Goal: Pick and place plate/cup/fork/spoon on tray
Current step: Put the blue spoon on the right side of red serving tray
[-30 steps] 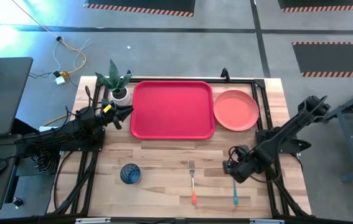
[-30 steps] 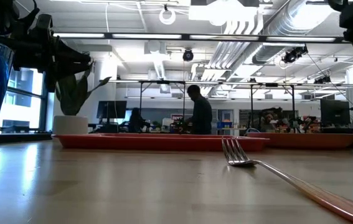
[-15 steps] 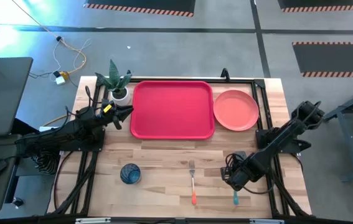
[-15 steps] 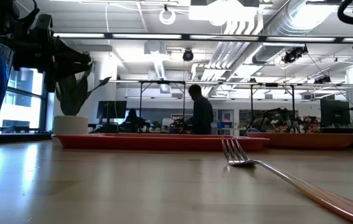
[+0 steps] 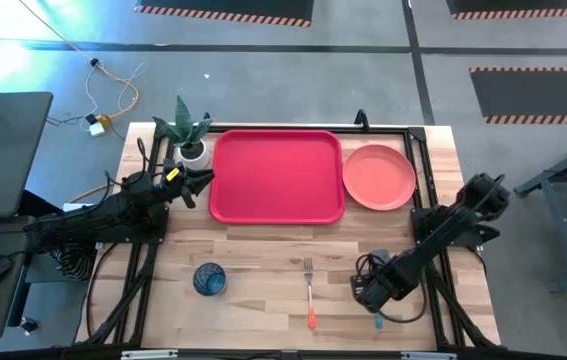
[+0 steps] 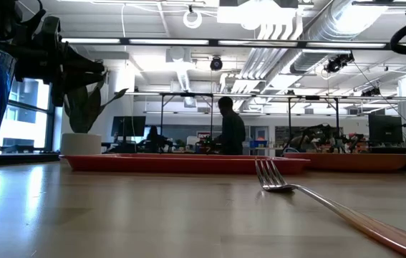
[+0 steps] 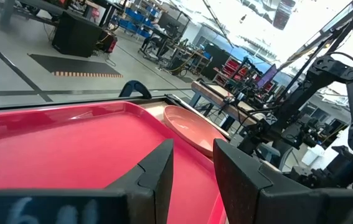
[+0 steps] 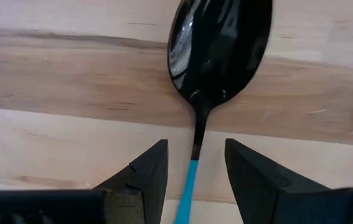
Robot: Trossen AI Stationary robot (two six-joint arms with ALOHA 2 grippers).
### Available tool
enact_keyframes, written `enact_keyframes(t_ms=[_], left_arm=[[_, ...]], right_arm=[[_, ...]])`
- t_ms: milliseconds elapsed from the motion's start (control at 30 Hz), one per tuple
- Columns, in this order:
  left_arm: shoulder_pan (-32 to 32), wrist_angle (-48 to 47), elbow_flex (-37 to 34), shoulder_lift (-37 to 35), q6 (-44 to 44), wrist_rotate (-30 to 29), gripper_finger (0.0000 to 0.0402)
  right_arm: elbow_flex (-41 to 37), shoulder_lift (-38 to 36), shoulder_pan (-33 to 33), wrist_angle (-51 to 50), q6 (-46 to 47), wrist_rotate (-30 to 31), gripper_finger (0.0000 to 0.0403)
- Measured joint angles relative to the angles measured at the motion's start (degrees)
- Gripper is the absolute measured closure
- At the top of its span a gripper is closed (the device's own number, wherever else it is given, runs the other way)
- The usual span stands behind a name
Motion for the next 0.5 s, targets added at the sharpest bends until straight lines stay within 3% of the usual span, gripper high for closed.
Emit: enact_keyframes(t_ms=[400,500], left_arm=[[0.0,-0.1,0.0,0.0,0.0,0.0,0.0298],[0.0,-0.1,0.0,0.0,0.0,0.0,0.0298]], right_arm=[[0.2,1.9,0.0,1.6,0.2,-0.4,0.0254],[0.2,1.9,0.0,1.6,0.4,-0.7,0.0270]])
